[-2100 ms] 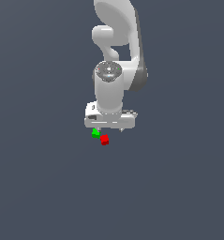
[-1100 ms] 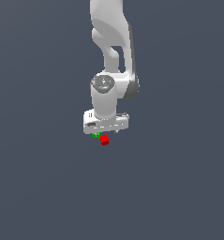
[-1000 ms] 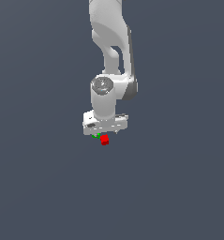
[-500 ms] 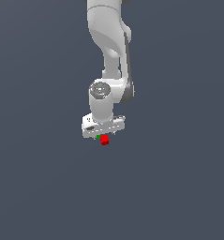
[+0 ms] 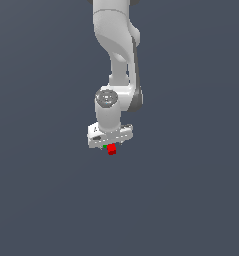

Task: Stack the red cube on top of the green cube.

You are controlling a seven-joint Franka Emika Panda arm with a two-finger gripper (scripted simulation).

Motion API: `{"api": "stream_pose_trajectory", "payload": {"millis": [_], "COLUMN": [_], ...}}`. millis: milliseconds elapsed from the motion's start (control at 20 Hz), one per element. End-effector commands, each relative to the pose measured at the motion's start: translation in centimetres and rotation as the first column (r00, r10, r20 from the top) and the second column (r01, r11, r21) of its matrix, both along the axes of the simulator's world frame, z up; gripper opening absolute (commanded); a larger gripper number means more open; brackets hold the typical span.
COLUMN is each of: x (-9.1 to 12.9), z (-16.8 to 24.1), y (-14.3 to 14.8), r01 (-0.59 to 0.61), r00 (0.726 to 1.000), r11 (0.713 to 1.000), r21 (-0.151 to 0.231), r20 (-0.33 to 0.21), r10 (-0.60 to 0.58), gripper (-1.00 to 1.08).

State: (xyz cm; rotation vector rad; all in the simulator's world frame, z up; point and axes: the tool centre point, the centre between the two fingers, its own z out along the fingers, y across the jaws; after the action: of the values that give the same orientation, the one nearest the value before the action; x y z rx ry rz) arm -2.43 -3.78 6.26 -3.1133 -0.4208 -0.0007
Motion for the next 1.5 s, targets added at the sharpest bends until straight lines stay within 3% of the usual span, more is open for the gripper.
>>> {"api": "stream_pose_trajectory", "payload": {"millis": [0, 550, 600, 1450], "x": [-0.1, 0.0, 0.0, -0.1], "z": [-0.9, -4.3, -4.3, -2.8], "y": [0.0, 0.0, 0.0, 0.0], "r01": [0.0, 0.0, 0.0, 0.0], "r00": [1.0, 1.0, 1.0, 1.0], "r11": [1.0, 1.0, 1.0, 1.0], "r21": [0.0, 0.0, 0.0, 0.0], "r20": [-0.001, -0.001, -0.001, -0.001], "r10": [0.0, 0.0, 0.0, 0.0], "gripper": [1.0, 1.0, -1.0, -1.0]}}
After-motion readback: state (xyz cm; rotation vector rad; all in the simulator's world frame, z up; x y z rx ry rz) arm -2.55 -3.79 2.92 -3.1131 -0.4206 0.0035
